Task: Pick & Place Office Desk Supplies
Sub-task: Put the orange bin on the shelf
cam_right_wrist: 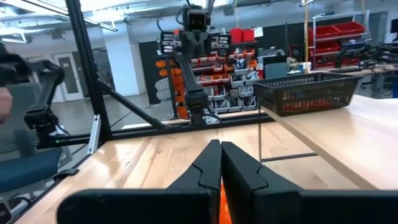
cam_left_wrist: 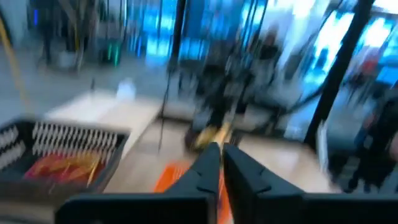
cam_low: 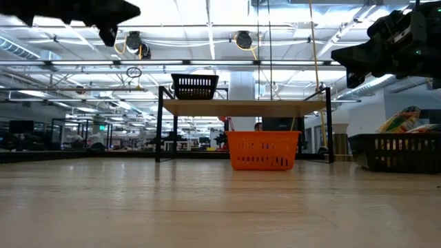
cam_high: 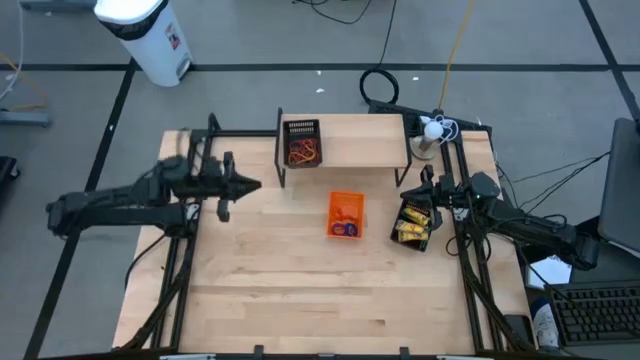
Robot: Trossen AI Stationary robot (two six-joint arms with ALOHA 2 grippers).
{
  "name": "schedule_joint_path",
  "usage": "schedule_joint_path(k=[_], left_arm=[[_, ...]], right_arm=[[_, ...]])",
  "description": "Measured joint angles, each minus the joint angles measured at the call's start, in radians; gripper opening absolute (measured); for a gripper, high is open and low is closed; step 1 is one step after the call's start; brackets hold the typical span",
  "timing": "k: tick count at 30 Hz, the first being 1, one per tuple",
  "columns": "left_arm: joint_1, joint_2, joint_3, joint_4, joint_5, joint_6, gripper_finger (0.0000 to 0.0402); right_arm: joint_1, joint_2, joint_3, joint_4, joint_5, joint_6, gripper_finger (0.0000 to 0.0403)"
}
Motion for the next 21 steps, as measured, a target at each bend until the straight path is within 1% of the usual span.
schedule_joint_path(k=[1, 3, 7, 9, 11, 14, 17, 19, 21], left_arm=[[-0.009, -0.024, -0.056, 0.095, -0.002, -0.014, 0.0012], [-0.031, -0.06, -0.141, 0.183, -0.056, -0.023, 0.0012], [-0.116, -0.131, -0.265, 0.247, -0.234, 0.018, 0.0003], [-0.154, -0.154, -0.311, 0.258, -0.301, 0.034, 0.0004], [-0.182, -0.174, -0.335, 0.238, -0.342, 0.05, 0.0002], [-0.203, -0.205, -0.341, 0.197, -0.367, 0.087, 0.0002], [-0.196, -0.252, -0.341, 0.179, -0.381, 0.138, 0.0002], [-0.17, -0.283, -0.341, 0.169, -0.349, 0.16, 0.0001], [-0.134, -0.31, -0.341, 0.151, -0.281, 0.154, 0.0001]], right_arm=[[0.005, 0.0, 0.0, 0.0, 0.001, 0.0, 0.0001], [0.017, 0.0, 0.0, 0.0, 0.003, 0.0, 0.0001], [0.035, 0.0, 0.0, 0.003, 0.006, 0.0, 0.0001], [0.044, 0.0, 0.0, -0.003, 0.006, 0.017, 0.0001], [0.051, 0.0, 0.0, -0.002, 0.005, 0.037, 0.0001], [0.057, 0.0, 0.0, 0.0, 0.02, 0.042, 0.0001], [0.057, 0.0, 0.0, 0.014, 0.05, 0.06, 0.0001], [0.06, 0.0, 0.0, 0.023, 0.053, 0.075, 0.0001], [0.066, 0.0, 0.0, 0.041, 0.054, 0.079, 0.0]])
